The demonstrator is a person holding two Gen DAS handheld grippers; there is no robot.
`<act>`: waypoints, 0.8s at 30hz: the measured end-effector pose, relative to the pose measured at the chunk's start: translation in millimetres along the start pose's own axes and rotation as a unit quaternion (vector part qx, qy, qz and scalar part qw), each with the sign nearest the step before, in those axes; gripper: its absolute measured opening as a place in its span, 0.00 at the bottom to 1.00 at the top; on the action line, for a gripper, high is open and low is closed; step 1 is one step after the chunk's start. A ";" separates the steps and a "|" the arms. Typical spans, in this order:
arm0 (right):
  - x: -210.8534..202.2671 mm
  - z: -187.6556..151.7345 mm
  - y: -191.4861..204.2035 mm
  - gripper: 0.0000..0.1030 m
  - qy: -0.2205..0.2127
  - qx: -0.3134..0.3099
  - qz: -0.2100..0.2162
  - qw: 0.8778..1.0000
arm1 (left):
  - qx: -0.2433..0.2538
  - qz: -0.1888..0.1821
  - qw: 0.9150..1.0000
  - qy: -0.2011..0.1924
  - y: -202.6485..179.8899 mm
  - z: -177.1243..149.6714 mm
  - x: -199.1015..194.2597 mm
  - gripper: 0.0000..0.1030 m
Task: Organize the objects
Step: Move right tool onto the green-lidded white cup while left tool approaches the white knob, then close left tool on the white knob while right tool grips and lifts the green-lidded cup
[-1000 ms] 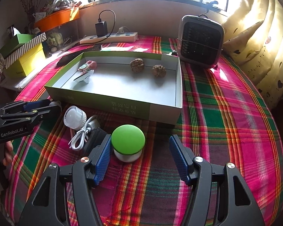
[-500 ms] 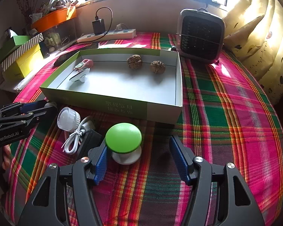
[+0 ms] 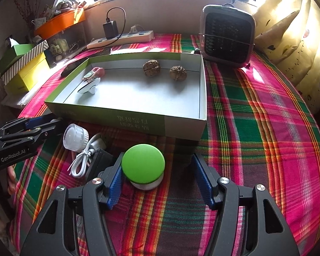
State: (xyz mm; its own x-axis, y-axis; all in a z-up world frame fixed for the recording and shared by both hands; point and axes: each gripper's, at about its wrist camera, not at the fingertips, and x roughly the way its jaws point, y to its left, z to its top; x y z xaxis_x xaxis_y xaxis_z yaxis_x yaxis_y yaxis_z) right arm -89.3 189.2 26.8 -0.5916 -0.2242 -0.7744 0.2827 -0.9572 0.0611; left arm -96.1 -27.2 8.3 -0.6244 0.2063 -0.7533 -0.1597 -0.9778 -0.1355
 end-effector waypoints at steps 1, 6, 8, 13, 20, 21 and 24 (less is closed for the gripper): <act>0.1 0.1 0.2 0.57 0.000 0.000 -0.001 1.000 | -0.001 0.000 1.000 0.000 0.1 0.0 0.0 0.45; -0.3 -0.1 2.3 0.48 -0.001 -0.004 0.000 1.000 | 0.001 0.002 1.000 0.000 0.5 0.0 -0.5 0.44; -0.3 0.0 2.4 0.43 -0.001 -0.004 -0.002 1.000 | 0.001 0.005 1.000 -0.001 1.3 0.0 -0.8 0.42; -0.6 0.0 1.7 0.36 -0.002 -0.004 -0.001 1.000 | -0.004 0.008 1.000 -0.002 4.2 0.0 -1.0 0.36; -0.7 0.0 2.4 0.33 -0.002 -0.006 0.000 1.000 | -0.011 0.012 1.000 -0.004 7.0 -0.6 -1.5 0.28; -0.7 0.0 2.2 0.34 -0.002 -0.007 -0.001 1.000 | -0.010 0.013 1.000 -0.004 7.2 -0.7 -1.6 0.28; -0.6 -0.1 2.0 0.34 -0.002 -0.006 0.000 1.000 | -0.011 0.012 1.000 -0.004 7.3 -0.7 -1.7 0.28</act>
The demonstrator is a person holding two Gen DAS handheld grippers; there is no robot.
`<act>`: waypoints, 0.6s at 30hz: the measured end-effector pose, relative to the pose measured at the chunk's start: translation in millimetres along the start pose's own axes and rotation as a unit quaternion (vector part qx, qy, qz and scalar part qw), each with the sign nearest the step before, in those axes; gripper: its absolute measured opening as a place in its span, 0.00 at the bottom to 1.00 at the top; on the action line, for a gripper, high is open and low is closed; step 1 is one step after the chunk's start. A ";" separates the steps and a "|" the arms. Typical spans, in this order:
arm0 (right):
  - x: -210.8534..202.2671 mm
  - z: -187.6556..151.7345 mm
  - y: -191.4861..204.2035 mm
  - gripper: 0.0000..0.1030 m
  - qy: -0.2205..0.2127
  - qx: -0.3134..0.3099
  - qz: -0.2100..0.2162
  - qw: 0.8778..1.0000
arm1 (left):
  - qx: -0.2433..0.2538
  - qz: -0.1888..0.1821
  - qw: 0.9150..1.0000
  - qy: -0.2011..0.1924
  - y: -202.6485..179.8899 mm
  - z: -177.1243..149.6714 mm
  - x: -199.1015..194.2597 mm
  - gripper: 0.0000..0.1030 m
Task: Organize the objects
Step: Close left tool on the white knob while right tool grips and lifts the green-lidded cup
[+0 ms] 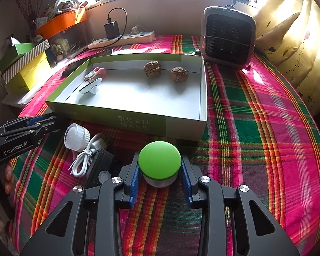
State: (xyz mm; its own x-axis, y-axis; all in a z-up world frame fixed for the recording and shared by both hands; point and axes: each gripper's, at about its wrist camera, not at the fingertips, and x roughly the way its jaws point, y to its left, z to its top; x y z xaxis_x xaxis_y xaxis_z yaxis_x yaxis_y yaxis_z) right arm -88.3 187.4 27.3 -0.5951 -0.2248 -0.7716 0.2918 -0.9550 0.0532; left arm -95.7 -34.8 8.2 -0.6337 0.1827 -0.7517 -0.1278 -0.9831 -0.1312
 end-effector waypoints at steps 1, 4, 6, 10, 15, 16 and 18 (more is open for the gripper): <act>0.0 0.0 0.0 0.34 0.000 0.000 0.000 1.000 | 0.000 0.000 1.000 0.000 0.0 0.0 0.0 0.28; 0.0 -0.1 -0.2 0.34 0.000 0.000 0.000 1.000 | 0.000 0.000 1.000 0.000 0.3 0.1 0.0 0.28; 0.0 0.0 0.0 0.34 0.000 0.000 0.000 1.000 | 0.000 0.000 1.000 0.000 0.4 0.1 -0.1 0.28; 0.0 0.0 0.3 0.33 0.000 -0.001 -0.001 1.000 | 0.000 0.000 1.000 0.000 0.3 0.0 -0.3 0.28; 0.0 0.0 0.6 0.33 0.000 -0.001 -0.001 1.000 | 0.000 0.000 1.000 0.000 0.4 0.0 -0.4 0.28; 0.0 0.0 0.7 0.33 0.000 -0.001 -0.001 1.000 | 0.000 0.000 1.000 0.000 0.4 0.0 -0.4 0.28; 0.3 0.1 0.9 0.33 0.000 -0.004 -0.003 1.000 | 0.000 0.000 1.000 0.000 0.4 0.0 -0.5 0.28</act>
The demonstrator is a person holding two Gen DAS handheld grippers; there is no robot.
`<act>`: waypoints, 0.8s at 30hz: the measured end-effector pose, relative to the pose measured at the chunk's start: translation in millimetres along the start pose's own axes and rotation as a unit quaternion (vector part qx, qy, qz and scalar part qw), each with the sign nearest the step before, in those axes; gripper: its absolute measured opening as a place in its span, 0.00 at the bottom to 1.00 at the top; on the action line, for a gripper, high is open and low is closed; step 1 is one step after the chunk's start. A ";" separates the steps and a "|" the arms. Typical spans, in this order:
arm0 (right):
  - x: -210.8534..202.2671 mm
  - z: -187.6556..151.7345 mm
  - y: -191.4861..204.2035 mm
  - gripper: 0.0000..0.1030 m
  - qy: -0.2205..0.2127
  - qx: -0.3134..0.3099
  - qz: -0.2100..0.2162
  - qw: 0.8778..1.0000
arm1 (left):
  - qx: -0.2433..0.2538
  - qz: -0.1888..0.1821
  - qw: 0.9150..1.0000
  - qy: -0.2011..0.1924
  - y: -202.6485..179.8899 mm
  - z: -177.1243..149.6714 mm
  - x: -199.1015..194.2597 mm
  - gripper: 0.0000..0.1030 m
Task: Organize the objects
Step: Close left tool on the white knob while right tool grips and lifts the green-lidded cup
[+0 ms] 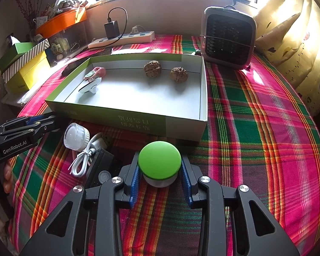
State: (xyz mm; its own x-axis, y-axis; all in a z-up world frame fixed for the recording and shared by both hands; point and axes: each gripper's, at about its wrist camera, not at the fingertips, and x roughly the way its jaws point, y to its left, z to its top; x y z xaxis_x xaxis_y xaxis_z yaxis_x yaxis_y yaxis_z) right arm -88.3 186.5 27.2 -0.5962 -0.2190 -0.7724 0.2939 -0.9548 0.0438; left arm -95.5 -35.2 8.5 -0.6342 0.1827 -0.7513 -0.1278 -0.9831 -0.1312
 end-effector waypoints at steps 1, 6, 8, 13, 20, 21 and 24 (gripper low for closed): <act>0.2 -0.1 0.1 0.33 0.000 -0.001 -0.001 1.000 | 0.000 0.000 1.000 0.000 0.1 0.0 0.0 0.28; 0.3 -0.1 -0.2 0.33 0.000 -0.001 -0.001 1.000 | 0.000 0.000 1.000 0.000 0.1 0.1 -0.2 0.28; 0.2 0.0 -0.1 0.33 0.000 -0.001 -0.001 1.000 | 0.000 0.000 1.000 0.000 0.2 0.0 -0.3 0.28; -0.2 0.1 0.4 0.33 0.000 -0.001 -0.001 1.000 | 0.001 0.000 1.000 0.000 0.0 0.2 -0.4 0.28; -3.4 0.5 -1.0 0.30 -0.007 0.001 0.000 1.000 | 0.000 0.000 1.000 0.000 0.0 0.1 -0.7 0.28; -3.4 1.0 -1.0 0.29 -0.008 0.002 0.000 1.000 | 0.000 0.000 1.000 0.000 0.2 0.1 -0.8 0.28; -4.3 1.7 -0.7 0.23 -0.012 0.002 -0.001 1.000 | -0.002 -0.002 1.000 -0.001 -0.1 -0.4 -1.3 0.28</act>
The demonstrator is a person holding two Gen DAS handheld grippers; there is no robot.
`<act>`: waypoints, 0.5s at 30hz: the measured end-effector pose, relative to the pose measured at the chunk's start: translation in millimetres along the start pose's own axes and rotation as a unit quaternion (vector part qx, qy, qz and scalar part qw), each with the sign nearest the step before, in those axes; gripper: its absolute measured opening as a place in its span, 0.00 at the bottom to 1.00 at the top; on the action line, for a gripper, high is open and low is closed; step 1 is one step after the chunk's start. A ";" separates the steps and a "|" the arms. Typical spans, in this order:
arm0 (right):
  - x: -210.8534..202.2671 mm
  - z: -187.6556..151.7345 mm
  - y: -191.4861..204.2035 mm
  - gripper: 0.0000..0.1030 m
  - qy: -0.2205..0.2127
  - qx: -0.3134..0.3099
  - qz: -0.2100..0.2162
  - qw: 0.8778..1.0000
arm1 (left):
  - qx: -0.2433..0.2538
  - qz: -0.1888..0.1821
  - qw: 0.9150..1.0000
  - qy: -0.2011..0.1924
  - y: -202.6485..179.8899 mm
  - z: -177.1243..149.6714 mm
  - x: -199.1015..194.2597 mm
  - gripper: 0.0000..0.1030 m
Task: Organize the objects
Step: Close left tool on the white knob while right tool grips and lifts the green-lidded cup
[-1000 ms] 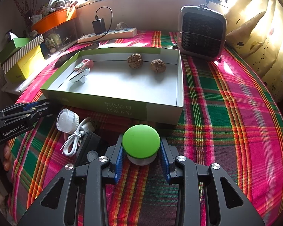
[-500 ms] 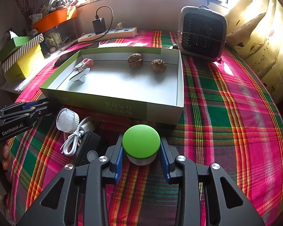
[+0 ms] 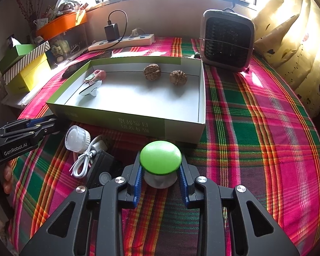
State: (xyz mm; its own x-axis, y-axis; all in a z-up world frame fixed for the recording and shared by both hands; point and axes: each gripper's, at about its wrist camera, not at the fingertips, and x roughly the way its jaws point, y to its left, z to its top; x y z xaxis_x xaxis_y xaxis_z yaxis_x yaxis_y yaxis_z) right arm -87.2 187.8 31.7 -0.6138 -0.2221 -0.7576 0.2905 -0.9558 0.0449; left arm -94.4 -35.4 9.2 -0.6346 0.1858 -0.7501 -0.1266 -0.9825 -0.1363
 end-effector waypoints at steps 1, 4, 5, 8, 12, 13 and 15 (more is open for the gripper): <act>-0.7 0.5 -0.1 0.17 -0.003 0.000 0.000 1.000 | 0.000 0.000 1.000 0.000 0.3 0.0 -0.2 0.28; -0.4 0.2 -1.5 0.17 -0.002 0.002 0.003 1.000 | -0.001 -0.001 1.000 0.000 0.9 -0.4 -0.2 0.28; -0.4 0.1 -1.6 0.17 -0.003 0.003 0.003 1.000 | -0.001 -0.001 1.000 0.000 1.0 -0.4 -0.3 0.28; -0.5 -0.2 -1.7 0.17 -0.003 0.003 0.003 1.000 | -0.001 -0.001 1.000 -0.001 1.2 -0.6 -0.5 0.28; -0.8 -0.6 -2.0 0.17 -0.003 0.004 0.004 1.000 | -0.002 -0.001 1.000 -0.001 1.0 -0.8 -0.7 0.28; -0.9 -0.7 -2.0 0.17 -0.003 0.004 0.004 1.000 | -0.001 -0.001 1.000 -0.001 1.0 -0.8 -0.7 0.28; -1.8 -0.7 -2.1 0.17 -0.004 0.003 0.004 1.000 | -0.001 -0.001 1.000 -0.001 1.0 -0.7 -0.8 0.28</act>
State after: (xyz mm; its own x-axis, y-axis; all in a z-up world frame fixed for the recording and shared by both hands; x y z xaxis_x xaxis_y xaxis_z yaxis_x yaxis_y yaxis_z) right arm -86.2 190.3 32.4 -0.6176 -0.2315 -0.7516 0.2906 -0.9553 0.0554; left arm -93.4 -36.6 9.2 -0.6356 0.1871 -0.7490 -0.1251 -0.9823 -0.1391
